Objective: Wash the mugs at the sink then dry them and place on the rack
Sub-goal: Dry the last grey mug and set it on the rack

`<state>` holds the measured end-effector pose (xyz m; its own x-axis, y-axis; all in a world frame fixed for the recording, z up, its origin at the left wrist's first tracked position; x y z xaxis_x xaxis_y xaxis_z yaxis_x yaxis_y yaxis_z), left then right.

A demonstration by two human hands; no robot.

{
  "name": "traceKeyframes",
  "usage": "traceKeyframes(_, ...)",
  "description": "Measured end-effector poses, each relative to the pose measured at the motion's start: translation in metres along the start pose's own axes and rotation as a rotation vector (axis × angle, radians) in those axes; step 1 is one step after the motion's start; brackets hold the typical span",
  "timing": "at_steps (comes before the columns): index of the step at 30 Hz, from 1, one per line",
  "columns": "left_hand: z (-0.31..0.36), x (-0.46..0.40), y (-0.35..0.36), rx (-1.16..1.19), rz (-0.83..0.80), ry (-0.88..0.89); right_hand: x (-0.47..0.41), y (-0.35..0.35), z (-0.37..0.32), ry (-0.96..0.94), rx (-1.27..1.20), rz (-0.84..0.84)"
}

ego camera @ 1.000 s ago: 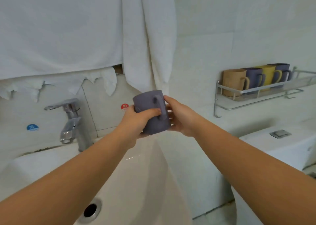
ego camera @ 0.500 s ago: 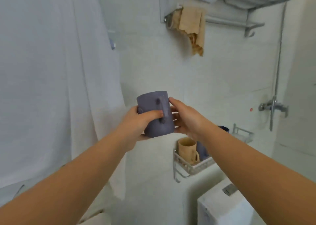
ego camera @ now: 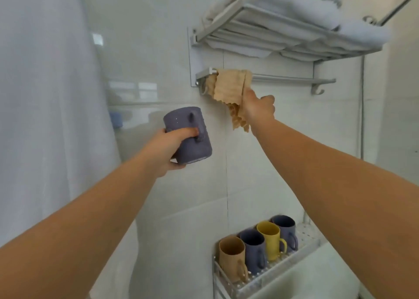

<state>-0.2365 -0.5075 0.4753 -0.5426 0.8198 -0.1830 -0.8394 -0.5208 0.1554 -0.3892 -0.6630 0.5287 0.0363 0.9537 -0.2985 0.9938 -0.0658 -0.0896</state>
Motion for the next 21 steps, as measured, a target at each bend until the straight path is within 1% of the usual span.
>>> traceKeyframes(1,0.002,-0.004,0.006,-0.001,0.007,0.0,-0.013,-0.001,-0.005,-0.014,0.003,-0.01)
traceKeyframes(4,0.008,-0.013,0.023,-0.011,0.024,0.003,-0.034,0.003,-0.015,-0.051,-0.05,-0.149)
traceKeyframes(5,0.008,-0.015,0.028,-0.013,0.026,0.005,-0.04,0.004,-0.016,-0.068,-0.054,-0.17)
traceKeyframes(11,0.01,-0.019,0.04,-0.022,0.039,0.015,-0.046,-0.004,-0.012,-0.226,-0.024,-0.103)
traceKeyframes(14,0.007,-0.016,0.04,-0.016,0.029,0.015,-0.026,-0.016,-0.012,-0.333,0.029,-0.099)
traceKeyframes(18,0.004,-0.01,0.036,-0.005,0.006,-0.003,0.015,-0.038,-0.013,-0.394,-0.118,-0.157)
traceKeyframes(21,0.003,-0.006,0.034,0.019,-0.017,-0.01,0.051,-0.045,-0.019,-0.449,-0.195,-0.263)
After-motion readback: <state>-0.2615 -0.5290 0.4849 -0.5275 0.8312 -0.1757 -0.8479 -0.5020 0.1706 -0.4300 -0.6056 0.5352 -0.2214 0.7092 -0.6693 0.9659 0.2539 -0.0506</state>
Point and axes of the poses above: each hand's wrist, its own x-axis away from the middle knuckle, its own y-axis out of the palm, z = x × y, the point moved 4 cm from there along -x, towards the middle knuckle, and after that the axes turned 9 degrees about x, right-handed, at the moved point
